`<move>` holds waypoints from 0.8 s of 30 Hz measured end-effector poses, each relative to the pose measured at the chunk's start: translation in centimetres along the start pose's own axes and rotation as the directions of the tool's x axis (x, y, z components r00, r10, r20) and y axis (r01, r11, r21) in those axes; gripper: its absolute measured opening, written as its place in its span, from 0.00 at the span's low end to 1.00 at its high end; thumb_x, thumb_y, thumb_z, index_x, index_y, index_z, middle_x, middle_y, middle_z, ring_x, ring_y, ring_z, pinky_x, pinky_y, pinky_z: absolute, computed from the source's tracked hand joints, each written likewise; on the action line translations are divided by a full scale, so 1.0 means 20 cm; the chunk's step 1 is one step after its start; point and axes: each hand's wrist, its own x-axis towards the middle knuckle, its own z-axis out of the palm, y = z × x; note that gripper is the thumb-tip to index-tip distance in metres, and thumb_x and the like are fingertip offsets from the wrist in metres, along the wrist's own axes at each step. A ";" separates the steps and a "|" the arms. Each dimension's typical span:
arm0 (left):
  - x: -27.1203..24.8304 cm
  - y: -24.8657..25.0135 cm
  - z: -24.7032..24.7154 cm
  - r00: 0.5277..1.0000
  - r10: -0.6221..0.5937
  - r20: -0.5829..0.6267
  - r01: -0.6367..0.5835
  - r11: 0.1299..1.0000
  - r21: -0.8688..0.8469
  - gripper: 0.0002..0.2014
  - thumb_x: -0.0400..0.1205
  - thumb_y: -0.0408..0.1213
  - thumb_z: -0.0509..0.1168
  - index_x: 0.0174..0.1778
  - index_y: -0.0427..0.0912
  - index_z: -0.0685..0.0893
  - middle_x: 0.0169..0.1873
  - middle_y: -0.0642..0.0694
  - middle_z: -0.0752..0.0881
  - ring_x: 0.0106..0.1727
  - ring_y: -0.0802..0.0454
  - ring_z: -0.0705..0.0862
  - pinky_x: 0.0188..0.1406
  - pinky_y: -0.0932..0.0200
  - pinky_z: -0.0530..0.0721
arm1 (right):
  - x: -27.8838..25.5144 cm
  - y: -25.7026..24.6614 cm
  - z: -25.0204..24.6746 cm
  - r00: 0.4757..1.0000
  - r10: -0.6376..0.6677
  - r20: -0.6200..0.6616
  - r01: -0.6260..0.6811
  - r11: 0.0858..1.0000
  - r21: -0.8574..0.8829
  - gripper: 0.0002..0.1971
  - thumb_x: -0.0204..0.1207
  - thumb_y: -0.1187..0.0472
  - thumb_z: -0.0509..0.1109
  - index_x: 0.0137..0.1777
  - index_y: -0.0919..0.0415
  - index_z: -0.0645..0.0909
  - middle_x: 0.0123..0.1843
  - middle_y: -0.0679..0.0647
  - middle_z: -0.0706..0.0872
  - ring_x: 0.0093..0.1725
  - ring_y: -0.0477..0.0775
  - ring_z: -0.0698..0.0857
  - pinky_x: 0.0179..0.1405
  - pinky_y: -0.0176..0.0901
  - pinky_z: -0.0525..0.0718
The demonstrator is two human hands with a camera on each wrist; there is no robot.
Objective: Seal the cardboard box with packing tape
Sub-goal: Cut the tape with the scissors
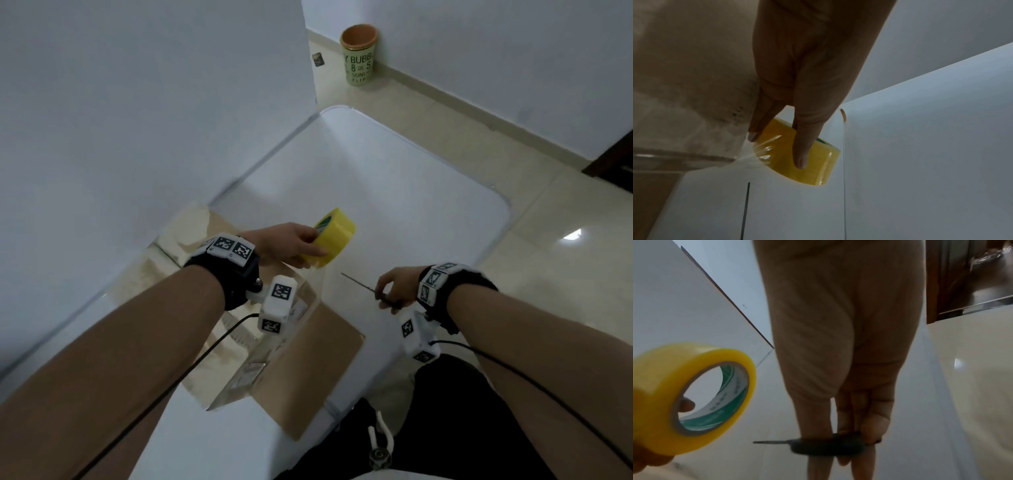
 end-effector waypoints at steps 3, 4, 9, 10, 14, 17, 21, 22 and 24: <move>0.00 0.00 0.01 1.000 0.022 -0.014 -0.022 1.000 -0.008 0.11 0.82 0.35 0.69 0.60 0.45 0.83 0.44 0.46 0.86 0.43 0.48 0.81 0.44 0.59 0.82 | -0.05 0.00 -0.02 0.999 -0.045 0.021 0.046 0.998 -0.045 0.13 0.73 0.47 0.76 0.53 0.50 0.80 0.40 0.49 0.86 0.37 0.43 0.85 0.39 0.36 0.84; 0.00 0.00 0.01 0.999 0.035 -0.026 -0.035 0.999 -0.015 0.12 0.82 0.34 0.69 0.60 0.45 0.83 0.43 0.47 0.86 0.42 0.49 0.81 0.45 0.58 0.81 | -0.06 -0.01 -0.02 0.998 -0.064 0.022 0.065 0.996 -0.056 0.16 0.71 0.43 0.76 0.52 0.48 0.79 0.43 0.51 0.86 0.40 0.45 0.84 0.45 0.39 0.83; 0.01 -0.03 0.00 0.989 0.114 -0.093 -0.121 0.990 -0.073 0.15 0.82 0.32 0.68 0.64 0.48 0.79 0.47 0.46 0.84 0.47 0.49 0.80 0.49 0.56 0.78 | -0.07 -0.08 0.02 0.985 -0.171 0.031 0.166 0.977 0.131 0.18 0.70 0.42 0.76 0.54 0.50 0.81 0.45 0.53 0.84 0.43 0.49 0.82 0.47 0.41 0.81; 0.01 -0.03 0.00 0.988 0.121 -0.095 -0.129 0.988 -0.086 0.16 0.82 0.33 0.68 0.65 0.48 0.79 0.48 0.48 0.84 0.47 0.49 0.80 0.50 0.56 0.78 | -0.07 -0.09 0.03 0.981 -0.189 0.030 0.181 0.968 0.176 0.17 0.71 0.44 0.76 0.54 0.51 0.81 0.42 0.52 0.84 0.41 0.48 0.82 0.45 0.40 0.80; 0.01 -0.04 0.00 0.987 0.132 -0.090 -0.142 0.984 -0.108 0.13 0.83 0.34 0.66 0.62 0.49 0.79 0.46 0.50 0.85 0.46 0.49 0.79 0.46 0.56 0.77 | -0.06 -0.11 0.07 0.970 -0.244 0.019 0.220 0.906 0.362 0.12 0.75 0.52 0.75 0.55 0.54 0.80 0.40 0.51 0.81 0.37 0.46 0.79 0.40 0.36 0.76; 0.00 -0.03 0.00 0.987 0.132 -0.087 -0.140 0.986 -0.094 0.13 0.83 0.38 0.67 0.64 0.49 0.79 0.48 0.51 0.85 0.47 0.49 0.79 0.44 0.57 0.75 | -0.06 -0.14 0.07 0.963 -0.267 0.039 0.228 0.881 0.413 0.11 0.76 0.54 0.74 0.55 0.55 0.80 0.41 0.52 0.79 0.39 0.47 0.78 0.40 0.35 0.76; -0.01 -0.01 0.01 0.985 0.144 -0.098 -0.150 0.987 -0.057 0.17 0.84 0.37 0.65 0.69 0.45 0.77 0.50 0.53 0.84 0.46 0.55 0.82 0.36 0.71 0.79 | -0.07 -0.21 0.04 0.953 -0.299 0.037 0.260 0.878 0.401 0.12 0.76 0.54 0.74 0.56 0.55 0.80 0.38 0.51 0.79 0.38 0.46 0.78 0.40 0.35 0.76; -0.01 -0.01 0.01 0.983 0.153 -0.099 -0.159 0.986 -0.058 0.16 0.84 0.36 0.65 0.69 0.44 0.77 0.51 0.52 0.83 0.45 0.56 0.82 0.33 0.73 0.80 | -0.06 -0.23 0.04 0.953 -0.302 0.031 0.267 0.883 0.387 0.13 0.75 0.52 0.74 0.56 0.55 0.81 0.38 0.51 0.80 0.37 0.46 0.78 0.40 0.36 0.77; -0.01 -0.01 0.00 0.982 0.159 -0.100 -0.167 0.984 -0.069 0.16 0.84 0.35 0.66 0.68 0.42 0.77 0.51 0.50 0.83 0.45 0.54 0.82 0.35 0.71 0.80 | -0.06 -0.25 0.02 0.954 -0.300 0.013 0.279 0.901 0.333 0.16 0.72 0.48 0.76 0.56 0.54 0.83 0.39 0.51 0.82 0.39 0.48 0.80 0.41 0.38 0.79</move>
